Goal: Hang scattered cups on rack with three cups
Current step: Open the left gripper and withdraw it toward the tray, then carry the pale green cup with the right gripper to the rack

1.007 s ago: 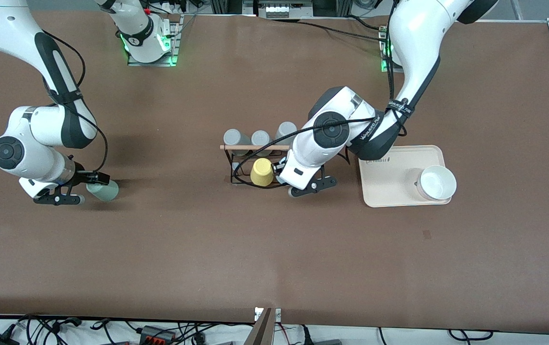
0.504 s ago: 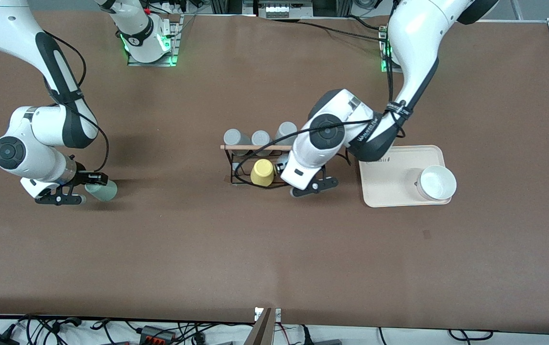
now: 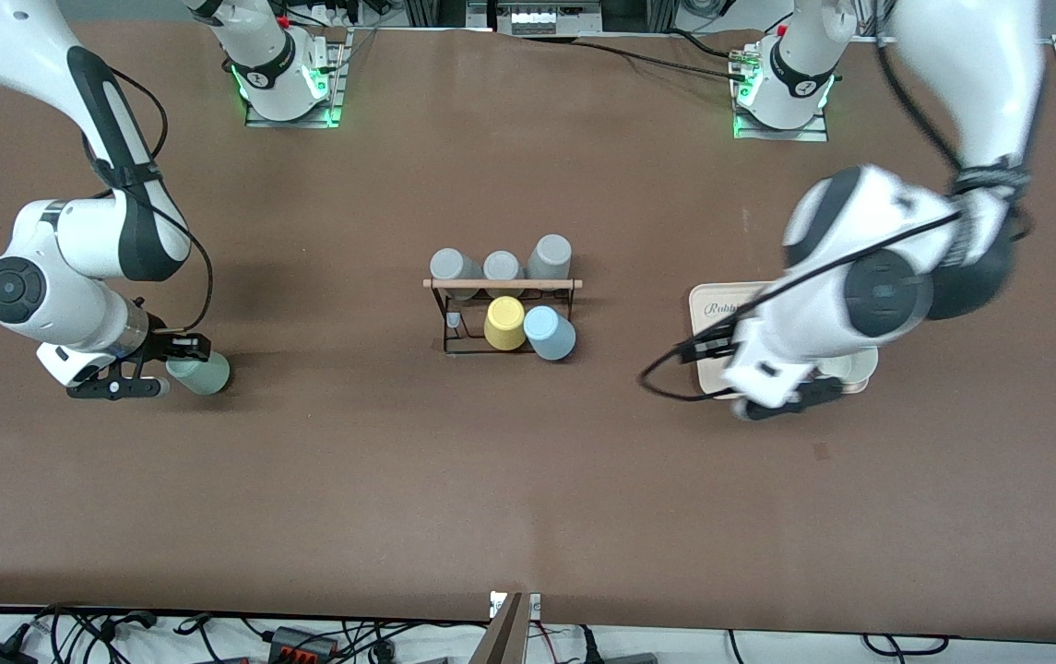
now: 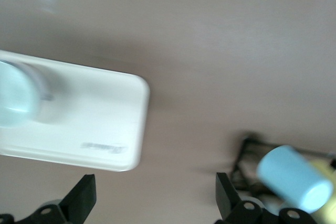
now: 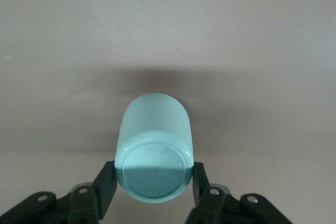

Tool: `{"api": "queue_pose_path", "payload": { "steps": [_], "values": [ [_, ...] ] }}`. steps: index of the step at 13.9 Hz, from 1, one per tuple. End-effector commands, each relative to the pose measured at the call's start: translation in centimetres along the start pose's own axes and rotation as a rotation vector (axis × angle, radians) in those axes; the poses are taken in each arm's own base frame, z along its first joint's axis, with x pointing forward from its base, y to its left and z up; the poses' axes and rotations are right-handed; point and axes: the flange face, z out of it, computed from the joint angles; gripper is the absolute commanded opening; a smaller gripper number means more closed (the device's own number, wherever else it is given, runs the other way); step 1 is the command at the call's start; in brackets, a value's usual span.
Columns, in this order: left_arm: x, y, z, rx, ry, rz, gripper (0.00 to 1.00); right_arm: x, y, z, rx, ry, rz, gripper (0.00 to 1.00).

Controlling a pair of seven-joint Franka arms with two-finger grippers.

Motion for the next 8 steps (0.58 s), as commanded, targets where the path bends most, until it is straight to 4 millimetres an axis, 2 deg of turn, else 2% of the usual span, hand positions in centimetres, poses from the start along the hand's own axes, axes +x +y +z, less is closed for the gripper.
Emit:
{"api": "queue_pose_path", "payload": {
  "steps": [1, 3, 5, 6, 8],
  "values": [
    [-2.1, -4.9, -5.7, 0.042, 0.009, 0.141, 1.0, 1.3, -3.2, -5.6, 0.068, -0.027, -0.012, 0.29],
    [-3.6, -8.1, -9.4, 0.051, 0.034, 0.176, 1.0, 1.9, -6.8, -9.2, 0.124, -0.046, 0.035, 0.29],
    [-5.3, -10.5, -11.4, 0.073, 0.009, 0.254, 1.0, 1.9, -11.3, -12.1, 0.122, -0.069, 0.108, 0.29],
    [-6.0, -10.8, -10.8, 0.094, 0.001, 0.275, 1.0, 1.8, -14.1, -13.5, 0.118, -0.062, 0.135, 0.29],
    [-7.1, -11.4, -9.5, 0.1, 0.008, 0.262, 1.0, 1.1, -19.4, -14.4, 0.115, -0.061, 0.184, 0.29]
  ]
}}
